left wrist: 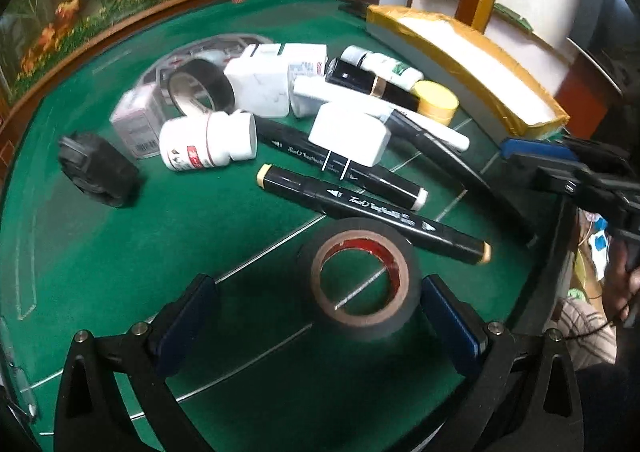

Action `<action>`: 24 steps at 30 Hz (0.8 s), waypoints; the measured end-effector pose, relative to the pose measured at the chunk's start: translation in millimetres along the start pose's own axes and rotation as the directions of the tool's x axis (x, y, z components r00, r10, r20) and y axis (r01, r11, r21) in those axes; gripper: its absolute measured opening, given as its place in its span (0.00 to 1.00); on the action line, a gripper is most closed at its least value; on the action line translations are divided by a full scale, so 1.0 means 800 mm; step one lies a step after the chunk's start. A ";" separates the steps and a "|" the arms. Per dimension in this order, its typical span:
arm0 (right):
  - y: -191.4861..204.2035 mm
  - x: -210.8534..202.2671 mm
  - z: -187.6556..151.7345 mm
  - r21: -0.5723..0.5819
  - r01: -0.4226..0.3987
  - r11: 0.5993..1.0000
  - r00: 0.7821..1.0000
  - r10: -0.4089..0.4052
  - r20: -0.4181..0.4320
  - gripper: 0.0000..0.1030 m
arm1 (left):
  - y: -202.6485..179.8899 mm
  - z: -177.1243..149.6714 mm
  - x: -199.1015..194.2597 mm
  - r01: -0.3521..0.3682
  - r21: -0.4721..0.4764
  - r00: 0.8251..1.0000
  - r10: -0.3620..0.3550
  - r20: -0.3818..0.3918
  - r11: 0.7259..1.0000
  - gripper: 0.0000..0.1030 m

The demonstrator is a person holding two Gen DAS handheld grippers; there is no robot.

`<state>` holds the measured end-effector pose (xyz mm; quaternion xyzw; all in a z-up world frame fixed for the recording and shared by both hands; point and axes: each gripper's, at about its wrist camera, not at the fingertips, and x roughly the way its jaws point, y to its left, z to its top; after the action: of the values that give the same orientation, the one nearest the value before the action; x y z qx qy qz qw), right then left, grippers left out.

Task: Organize rigid objects
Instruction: 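Grasp the black tape roll with the left tool while the right grasps a black marker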

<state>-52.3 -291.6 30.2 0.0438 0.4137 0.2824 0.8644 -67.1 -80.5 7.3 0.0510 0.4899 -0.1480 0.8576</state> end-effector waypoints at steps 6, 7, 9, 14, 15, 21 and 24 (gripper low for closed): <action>-0.007 0.011 -0.004 0.001 0.059 0.998 0.997 -0.059 -0.054 0.29 | -0.001 0.008 0.005 -0.046 0.016 0.999 0.046 0.018 0.999 0.78; -0.005 0.013 -0.004 -0.003 0.065 0.998 0.996 -0.065 -0.060 0.29 | 0.001 0.007 0.000 -0.044 0.014 0.999 0.044 0.028 0.999 0.66; -0.002 0.021 -0.006 -0.014 0.076 0.997 0.994 -0.076 -0.084 0.29 | 0.005 0.009 0.001 -0.048 0.006 0.998 0.048 0.033 0.999 0.61; 0.012 0.044 -0.007 -0.077 0.121 0.990 0.983 -0.130 -0.130 0.29 | 0.005 0.010 0.002 -0.052 0.019 0.998 0.051 0.036 0.998 0.61; 0.014 0.047 -0.008 -0.090 0.129 0.987 0.981 -0.141 -0.132 0.29 | 0.006 0.010 0.002 -0.051 0.016 0.998 0.050 0.035 0.999 0.62; 0.018 0.045 -0.010 -0.096 0.136 0.986 0.981 -0.148 -0.125 0.29 | 0.017 0.000 0.000 -0.046 0.015 0.999 0.046 0.022 0.999 0.80; 0.016 0.043 -0.011 -0.074 0.128 0.989 0.983 -0.137 -0.125 0.29 | 0.018 -0.004 -0.002 -0.045 0.028 0.998 0.044 0.033 0.999 0.80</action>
<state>-47.4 -264.3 4.9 -0.0308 0.4614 0.2401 0.8536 -66.0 -66.1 6.4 0.0717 0.4726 -0.1366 0.8677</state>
